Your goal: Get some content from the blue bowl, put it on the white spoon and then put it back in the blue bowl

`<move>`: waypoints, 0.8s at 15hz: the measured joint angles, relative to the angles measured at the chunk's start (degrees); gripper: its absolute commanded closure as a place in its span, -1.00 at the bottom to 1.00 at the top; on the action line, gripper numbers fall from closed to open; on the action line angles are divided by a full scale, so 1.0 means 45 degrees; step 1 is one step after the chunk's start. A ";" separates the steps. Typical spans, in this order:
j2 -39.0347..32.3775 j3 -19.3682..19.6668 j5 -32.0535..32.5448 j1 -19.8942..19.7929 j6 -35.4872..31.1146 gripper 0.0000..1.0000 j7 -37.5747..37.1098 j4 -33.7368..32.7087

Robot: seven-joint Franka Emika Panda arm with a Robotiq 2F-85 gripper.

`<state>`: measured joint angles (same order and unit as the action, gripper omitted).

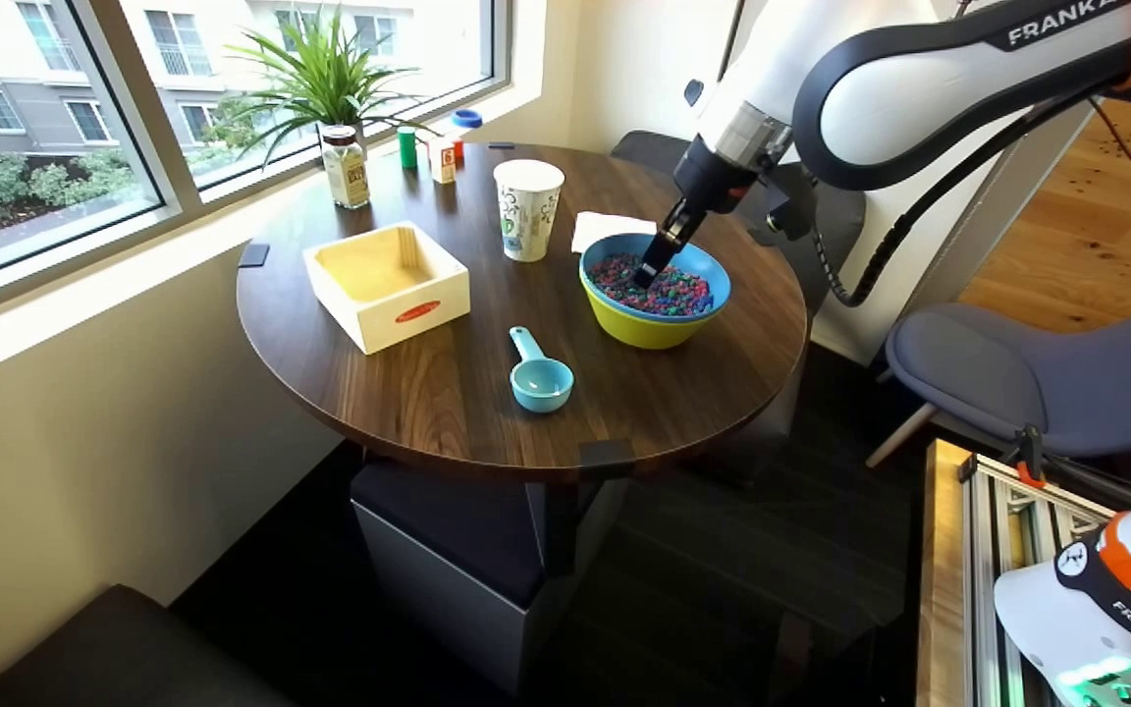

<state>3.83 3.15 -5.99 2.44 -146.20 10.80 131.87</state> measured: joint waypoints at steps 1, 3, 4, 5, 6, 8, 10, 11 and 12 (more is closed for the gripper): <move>-0.0029 -0.0012 0.0000 -0.0008 0.0000 0.23 0.0025 0.0000; -0.0099 -0.0029 0.0001 -0.0026 0.0000 0.68 0.0109 -0.0004; -0.0125 -0.0034 0.0001 -0.0032 0.0000 0.77 0.0129 -0.0005; -0.0138 -0.0036 0.0001 -0.0034 0.0000 0.78 0.0142 -0.0006; -0.0140 -0.0040 0.0009 -0.0036 0.0000 0.95 0.0162 -0.0007; -0.0140 -0.0046 0.0051 -0.0038 0.0000 1.00 0.0176 -0.0008; -0.0140 -0.0048 0.0103 -0.0041 0.0000 0.96 0.0183 -0.0033; -0.0141 -0.0052 0.0130 -0.0041 0.0000 0.96 0.0187 -0.0052; -0.0141 -0.0057 0.0152 -0.0041 0.0000 0.96 0.0190 -0.0081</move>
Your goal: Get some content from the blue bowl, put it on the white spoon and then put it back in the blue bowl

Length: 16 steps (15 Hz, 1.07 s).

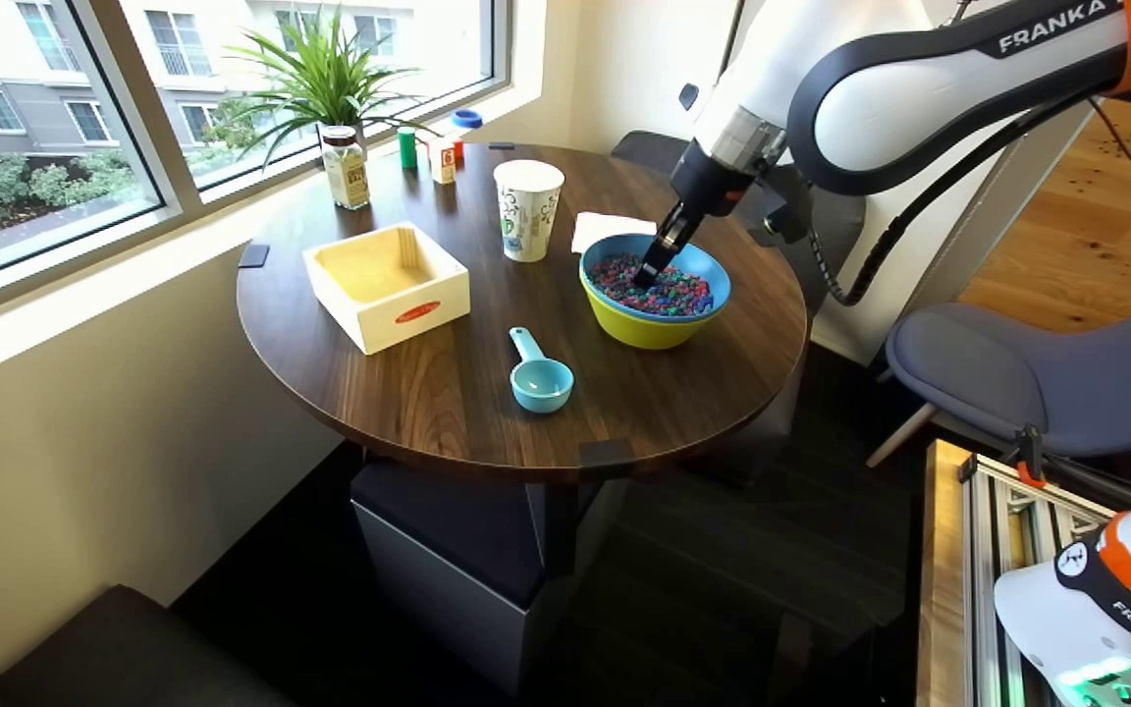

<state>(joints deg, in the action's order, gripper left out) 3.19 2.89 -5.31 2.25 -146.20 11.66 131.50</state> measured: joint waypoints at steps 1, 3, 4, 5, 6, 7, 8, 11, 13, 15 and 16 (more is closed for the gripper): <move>0.0000 -0.0005 0.0035 0.0000 0.0000 0.96 0.0001 -0.0040; 0.0001 -0.0014 0.0067 0.0000 0.0000 0.96 0.0002 -0.0141; 0.0009 -0.0017 0.0067 0.0000 0.0000 0.96 0.0002 -0.0204; 0.0026 -0.0019 0.0067 0.0000 0.0000 0.94 0.0002 -0.0269; 0.0043 -0.0019 0.0067 0.0000 0.0000 0.96 0.0002 -0.0341; 0.0049 -0.0020 0.0067 -0.0003 0.0000 0.96 0.0002 -0.0421; 0.0050 -0.0019 0.0067 -0.0009 0.0000 0.96 0.0003 -0.0486; 0.0052 -0.0020 0.0067 -0.0027 0.0000 0.90 0.0003 -0.0581; 0.0052 -0.0020 0.0067 -0.0031 0.0000 0.91 0.0012 -0.0582; 0.0052 -0.0021 0.0067 -0.0032 0.0000 0.96 0.0016 -0.0582; 0.0052 -0.0021 0.0067 -0.0032 0.0000 0.76 0.0020 -0.0582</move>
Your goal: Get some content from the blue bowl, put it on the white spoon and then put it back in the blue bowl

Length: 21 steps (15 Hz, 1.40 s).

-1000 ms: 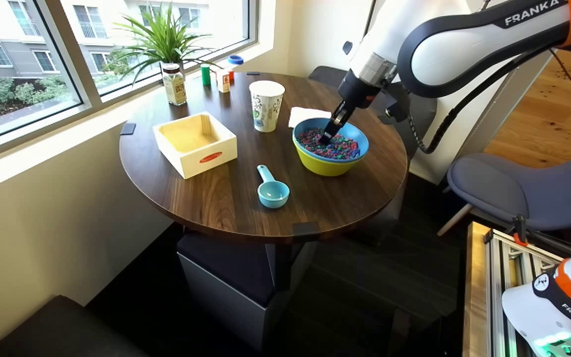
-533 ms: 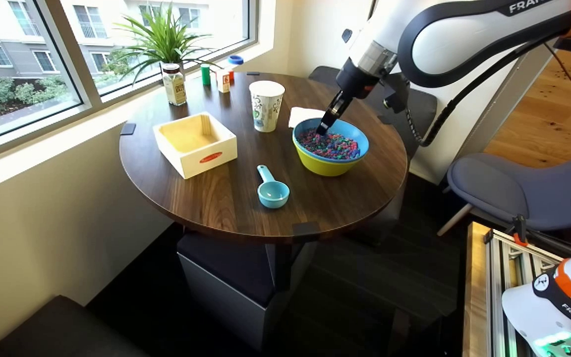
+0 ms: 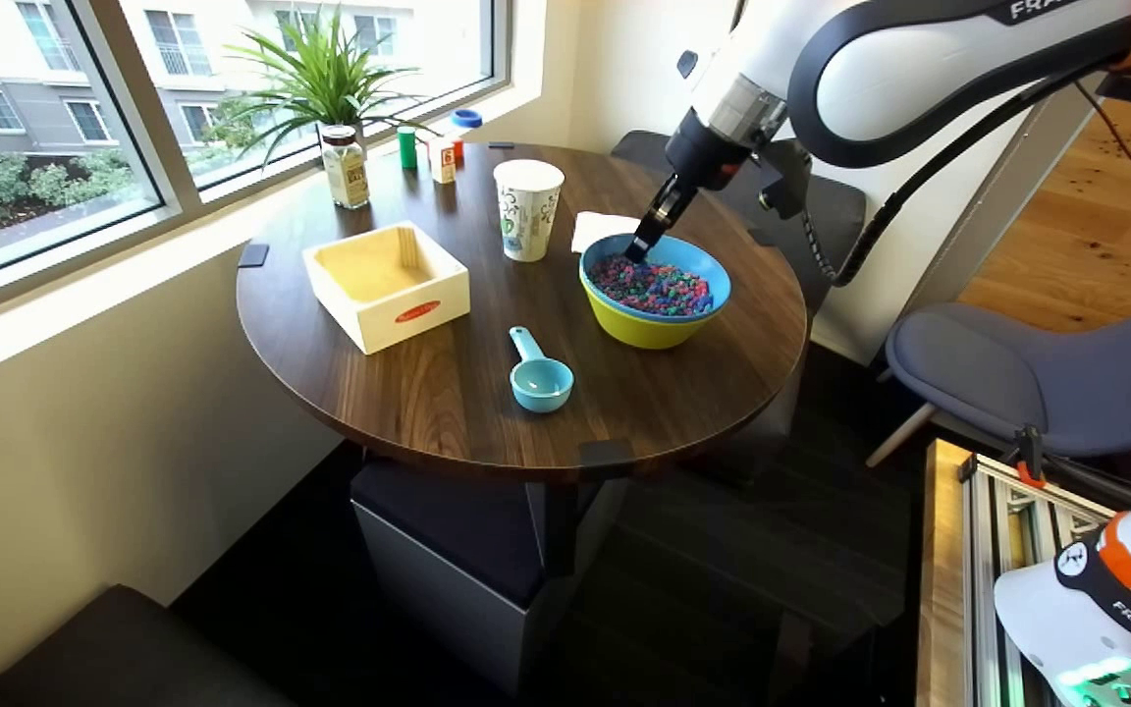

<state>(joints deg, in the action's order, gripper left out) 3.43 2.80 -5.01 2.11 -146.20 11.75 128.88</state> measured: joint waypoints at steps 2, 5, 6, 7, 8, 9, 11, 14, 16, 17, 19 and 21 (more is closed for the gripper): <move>0.0000 -0.0007 0.0000 0.0000 0.0000 0.68 0.0006 0.0000; 0.0000 -0.0018 0.0000 -0.0001 0.0000 0.93 0.0035 0.0000; 0.0000 -0.0020 0.0000 -0.0001 0.0000 1.00 0.0054 0.0000; 0.0000 -0.0025 0.0000 -0.0004 0.0000 1.00 0.0071 0.0000; 0.0000 -0.0029 0.0000 -0.0007 0.0000 0.99 0.0078 0.0000; 0.0000 -0.0033 0.0000 -0.0010 0.0000 1.00 0.0092 0.0000; 0.0000 -0.0035 0.0000 -0.0016 0.0000 0.48 0.0106 0.0000; 0.0000 -0.0039 0.0000 -0.0020 0.0000 0.19 0.0124 0.0020; -0.0006 -0.0043 0.0006 -0.0020 0.0000 -0.12 0.0140 0.0088; -0.0011 -0.0044 0.0006 -0.0020 0.0000 -0.26 0.0143 0.0132; -0.0031 -0.0044 0.0006 -0.0020 0.0000 0.50 0.0149 0.0198; -0.0046 -0.0044 0.0006 -0.0020 0.0000 0.63 0.0156 0.0233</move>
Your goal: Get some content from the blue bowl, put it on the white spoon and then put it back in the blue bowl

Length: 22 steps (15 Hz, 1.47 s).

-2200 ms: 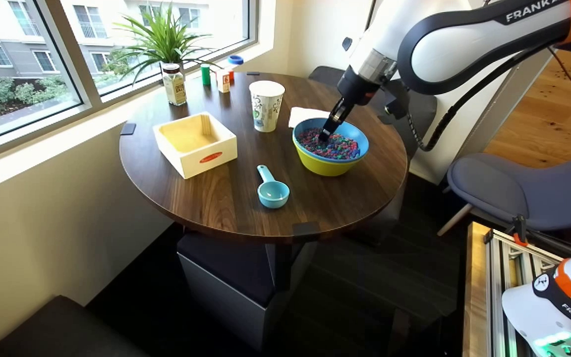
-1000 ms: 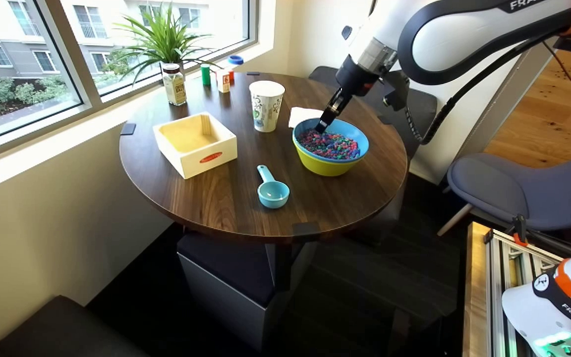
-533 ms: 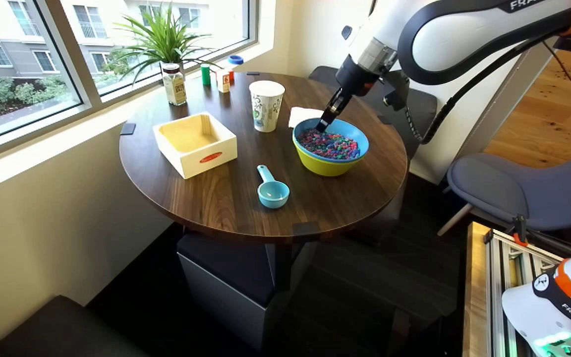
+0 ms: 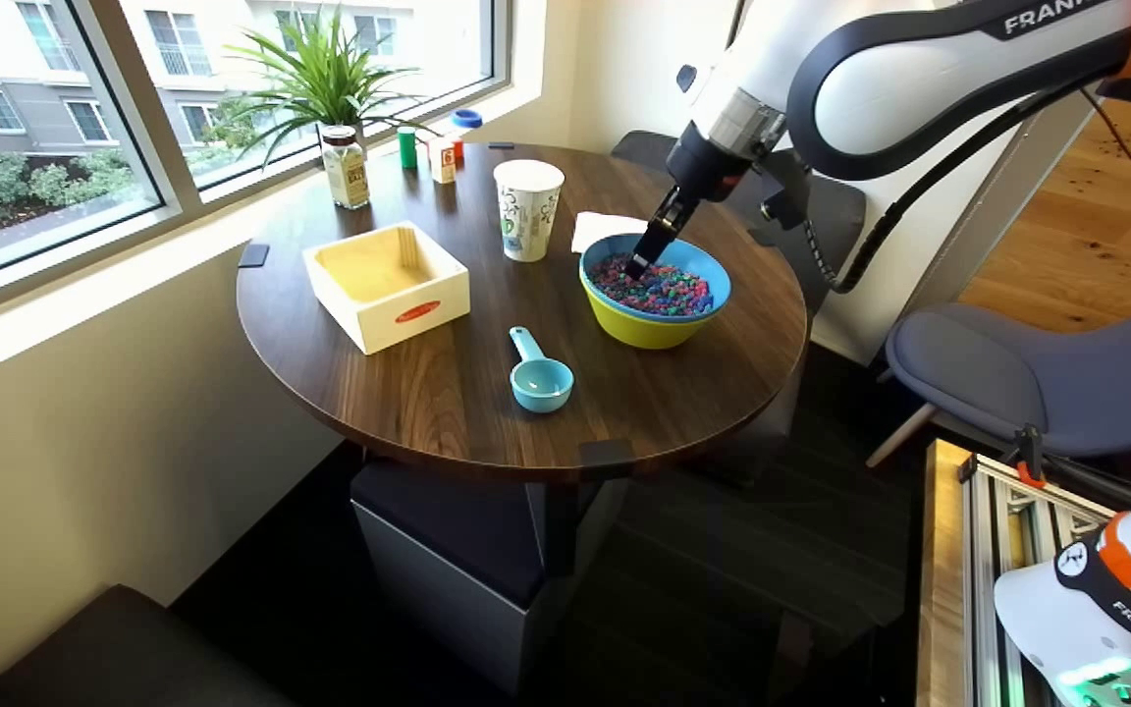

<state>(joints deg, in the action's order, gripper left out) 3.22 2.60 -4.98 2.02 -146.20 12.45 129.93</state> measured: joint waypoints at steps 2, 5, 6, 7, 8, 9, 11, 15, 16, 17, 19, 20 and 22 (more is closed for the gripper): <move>-0.0006 0.0000 0.0000 0.0000 0.0000 0.98 0.0004 0.0042; -0.0026 0.0000 0.0000 0.0000 -0.0003 1.00 0.0005 0.0157; -0.0046 0.0000 -0.0001 0.0000 -0.0004 0.48 0.0005 0.0183; -0.0068 0.0000 0.0000 0.0000 -0.0006 0.46 0.0005 0.0198; -0.0087 0.0000 0.0000 0.0000 -0.0013 0.36 0.0005 0.0206; -0.0102 0.0000 0.0000 -0.0001 -0.0016 0.19 0.0005 0.0211; -0.0125 0.0000 0.0000 -0.0008 -0.0016 -0.08 0.0009 0.0214; -0.0156 0.0000 0.0000 -0.0018 -0.0016 0.58 0.0035 0.0220; -0.0159 0.0000 0.0000 -0.0022 -0.0016 0.72 0.0047 0.0221; -0.0159 0.0000 0.0000 -0.0026 -0.0017 0.92 0.0056 0.0221; -0.0159 0.0000 0.0000 -0.0037 -0.0017 1.00 0.0064 0.0221; -0.0159 0.0000 0.0001 -0.0040 -0.0017 1.00 0.0069 0.0221; -0.0160 0.0000 0.0001 -0.0050 -0.0017 0.97 0.0073 0.0221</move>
<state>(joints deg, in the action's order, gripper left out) 2.50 2.60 -4.98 1.80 -146.28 12.78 130.93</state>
